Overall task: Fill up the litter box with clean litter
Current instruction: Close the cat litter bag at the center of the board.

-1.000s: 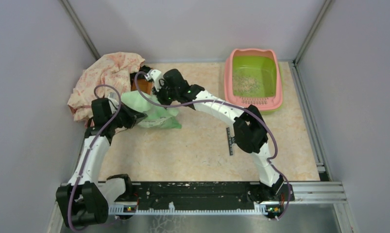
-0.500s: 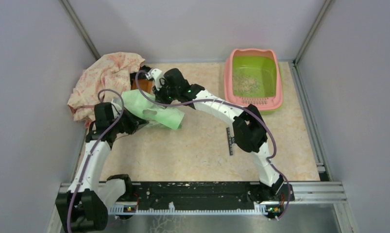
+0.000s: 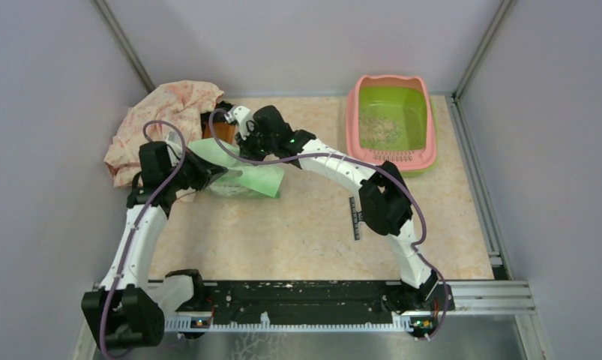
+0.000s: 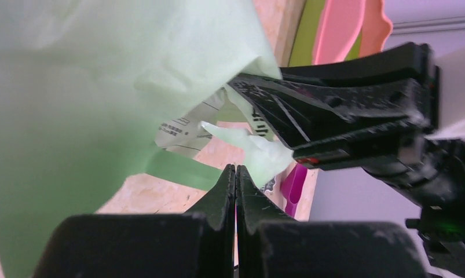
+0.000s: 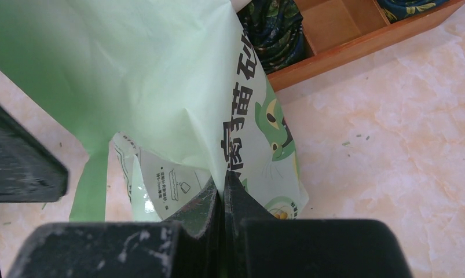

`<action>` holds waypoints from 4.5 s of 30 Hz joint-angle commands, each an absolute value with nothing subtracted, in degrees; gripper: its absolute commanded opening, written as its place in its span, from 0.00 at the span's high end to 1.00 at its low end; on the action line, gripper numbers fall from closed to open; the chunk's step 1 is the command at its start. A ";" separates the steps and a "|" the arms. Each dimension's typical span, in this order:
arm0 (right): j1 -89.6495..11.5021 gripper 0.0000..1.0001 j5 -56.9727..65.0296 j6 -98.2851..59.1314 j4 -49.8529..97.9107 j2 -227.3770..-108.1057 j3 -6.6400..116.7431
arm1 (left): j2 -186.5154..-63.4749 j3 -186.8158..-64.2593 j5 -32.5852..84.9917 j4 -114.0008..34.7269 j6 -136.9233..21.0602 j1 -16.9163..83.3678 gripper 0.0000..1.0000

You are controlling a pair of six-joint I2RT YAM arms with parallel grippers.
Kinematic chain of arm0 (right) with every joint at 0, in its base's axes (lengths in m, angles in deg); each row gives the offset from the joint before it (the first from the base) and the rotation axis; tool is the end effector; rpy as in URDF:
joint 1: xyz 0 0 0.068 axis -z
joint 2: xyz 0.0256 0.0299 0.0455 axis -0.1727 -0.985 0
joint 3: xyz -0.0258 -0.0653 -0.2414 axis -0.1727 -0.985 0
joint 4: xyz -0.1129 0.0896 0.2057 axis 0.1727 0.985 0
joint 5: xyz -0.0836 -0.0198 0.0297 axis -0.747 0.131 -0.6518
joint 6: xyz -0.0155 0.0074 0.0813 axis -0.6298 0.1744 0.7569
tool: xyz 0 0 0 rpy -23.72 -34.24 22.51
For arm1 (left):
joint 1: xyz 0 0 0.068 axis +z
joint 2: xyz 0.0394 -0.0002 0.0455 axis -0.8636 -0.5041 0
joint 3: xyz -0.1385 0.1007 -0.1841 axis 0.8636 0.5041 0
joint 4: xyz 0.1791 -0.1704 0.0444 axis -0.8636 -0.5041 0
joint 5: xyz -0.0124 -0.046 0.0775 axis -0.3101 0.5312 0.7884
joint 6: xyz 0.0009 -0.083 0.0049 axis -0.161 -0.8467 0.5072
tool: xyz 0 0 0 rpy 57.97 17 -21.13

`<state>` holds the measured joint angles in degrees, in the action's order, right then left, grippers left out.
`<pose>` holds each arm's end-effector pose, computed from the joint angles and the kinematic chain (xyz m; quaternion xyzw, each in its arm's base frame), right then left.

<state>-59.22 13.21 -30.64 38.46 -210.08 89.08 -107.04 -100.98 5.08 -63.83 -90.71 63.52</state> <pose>0.3238 0.4082 0.2489 -0.4499 0.7267 0.3092 0.4171 0.2492 -0.0192 0.2638 -0.2326 0.8224 -0.3707 0.3635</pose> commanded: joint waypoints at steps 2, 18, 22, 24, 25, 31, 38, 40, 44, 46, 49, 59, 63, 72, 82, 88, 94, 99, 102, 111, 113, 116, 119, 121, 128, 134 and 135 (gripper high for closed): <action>-59.65 1.00 15.02 -29.90 36.17 -210.41 93.27 | -112.43 -98.12 5.85 -56.72 -91.94 62.39 1.00; -59.78 1.00 14.41 -30.68 36.89 -209.58 93.09 | -113.94 -96.26 21.59 -65.07 -86.07 58.40 1.00; -59.77 1.00 14.31 -30.94 37.02 -209.29 92.88 | -112.64 -97.24 25.24 -69.81 -85.69 58.59 1.00; -59.78 1.00 14.32 -31.17 37.17 -208.96 92.84 | -112.36 -98.56 28.45 -72.66 -85.90 58.99 1.00; -59.78 1.00 14.36 -31.28 37.23 -208.74 92.65 | -112.42 -99.26 29.77 -74.07 -85.81 59.26 1.00; -60.50 1.00 13.90 -33.47 36.44 -206.99 89.88 | -116.81 -103.83 23.69 -76.43 -85.34 67.74 1.00; -61.80 1.00 12.41 -35.09 32.83 -204.62 85.01 | -113.94 -110.13 15.14 -82.78 -87.63 68.77 0.83; -62.38 1.00 11.80 -35.56 31.63 -203.77 83.40 | -110.25 -110.00 15.01 -82.67 -89.52 68.73 0.70; -62.92 1.00 11.31 -35.93 29.49 -202.83 81.60 | -107.48 -111.21 12.59 -82.59 -93.19 68.67 0.41; -63.13 1.00 11.02 -36.18 28.70 -202.34 80.83 | -108.46 -112.09 11.78 -83.39 -94.18 68.62 0.40; -63.41 1.00 10.81 -36.32 27.21 -201.51 79.39 | -110.04 -111.86 10.83 -81.96 -96.24 68.68 0.33; -65.24 1.00 8.97 -37.73 21.12 -199.05 74.06 | -116.20 -112.17 8.61 -78.57 -102.38 67.13 0.01; -66.54 1.00 7.79 -39.14 19.70 -198.62 72.46 | -118.51 -113.42 9.56 -79.04 -104.78 65.76 0.01; -67.99 1.00 5.52 -41.90 18.49 -197.66 70.28 | -125.29 -116.34 9.70 -83.24 -105.95 63.55 0.01; -67.90 1.00 5.26 -43.64 18.11 -197.20 69.20 | -131.56 -122.72 9.07 -86.12 -99.74 63.53 0.44; -67.19 1.00 7.95 -43.72 18.57 -197.03 69.30 | -137.06 -132.01 12.40 -92.65 -94.44 63.52 1.00; -61.97 0.96 20.42 -40.02 20.36 -196.97 70.04 | -142.22 -138.41 14.90 -97.30 -88.67 63.58 1.00; -58.80 0.84 24.72 -40.01 23.32 -197.15 70.52 | -143.33 -138.84 14.85 -96.62 -86.11 63.52 1.00; -57.57 0.80 26.51 -40.15 25.79 -197.61 70.73 | -143.54 -138.92 13.87 -96.01 -84.26 63.53 1.00; -55.06 1.00 29.68 -39.19 25.06 -197.78 68.81 | -142.92 -139.26 8.67 -91.52 -76.15 63.51 0.94; -54.96 1.00 28.79 -39.89 24.69 -197.06 67.35 | -143.18 -139.79 8.64 -91.58 -74.58 63.53 0.89; -54.90 1.00 27.31 -40.41 21.85 -194.93 63.60 | -143.08 -139.87 8.10 -91.37 -73.02 63.56 0.84; -54.75 0.83 26.32 -40.77 21.53 -194.01 61.85 | -142.84 -139.85 8.12 -91.00 -72.23 63.61 0.82; -54.48 0.82 25.95 -40.85 21.85 -193.57 60.94 | -142.98 -140.29 8.55 -91.25 -71.66 63.65 0.83; -53.72 1.00 26.08 -39.99 20.39 -192.00 57.65 | -143.49 -139.77 8.31 -91.03 -70.95 63.59 0.83; -53.67 0.99 22.90 -40.36 19.05 -189.79 55.10 | -143.36 -139.92 9.02 -91.05 -70.19 63.61 0.84; -53.59 0.88 22.41 -40.30 19.29 -189.47 55.07 | -143.32 -139.96 8.98 -90.94 -70.16 63.63 0.85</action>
<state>-54.09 24.22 -40.30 18.24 -194.34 56.30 -143.80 -138.10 8.03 -93.12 -72.18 63.08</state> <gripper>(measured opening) 0.011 0.165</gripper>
